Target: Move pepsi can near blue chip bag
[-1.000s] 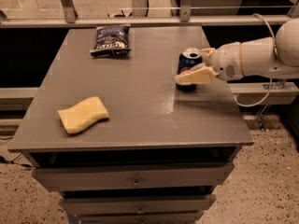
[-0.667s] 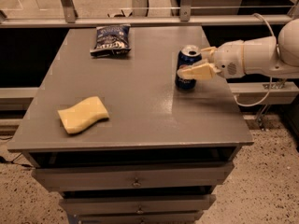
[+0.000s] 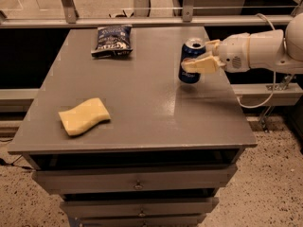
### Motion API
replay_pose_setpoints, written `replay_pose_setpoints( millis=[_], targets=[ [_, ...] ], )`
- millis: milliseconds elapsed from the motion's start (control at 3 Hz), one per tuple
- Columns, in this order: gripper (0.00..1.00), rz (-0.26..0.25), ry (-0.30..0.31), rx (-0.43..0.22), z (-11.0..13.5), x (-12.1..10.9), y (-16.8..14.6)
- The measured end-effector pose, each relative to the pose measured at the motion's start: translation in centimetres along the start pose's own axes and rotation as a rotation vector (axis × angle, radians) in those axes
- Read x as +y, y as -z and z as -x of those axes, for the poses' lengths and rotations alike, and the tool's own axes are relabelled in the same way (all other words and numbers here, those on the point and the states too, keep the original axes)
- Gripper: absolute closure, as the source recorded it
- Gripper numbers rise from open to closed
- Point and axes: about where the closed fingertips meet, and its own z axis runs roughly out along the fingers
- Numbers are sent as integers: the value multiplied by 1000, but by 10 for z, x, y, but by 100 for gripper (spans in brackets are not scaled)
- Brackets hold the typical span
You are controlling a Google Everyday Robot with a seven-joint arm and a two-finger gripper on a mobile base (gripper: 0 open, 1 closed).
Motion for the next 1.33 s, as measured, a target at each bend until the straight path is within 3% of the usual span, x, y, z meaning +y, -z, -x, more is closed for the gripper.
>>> replay_pose_setpoints(
  millis=[333, 667, 1000, 1333],
  targets=[
    [100, 0, 0, 0, 0, 0, 0],
    [100, -42, 21, -51, 19, -9, -13],
    [100, -115, 59, -113, 53, -39, -40],
    [100, -161, 105, -136, 87, -75, -74]
  ],
)
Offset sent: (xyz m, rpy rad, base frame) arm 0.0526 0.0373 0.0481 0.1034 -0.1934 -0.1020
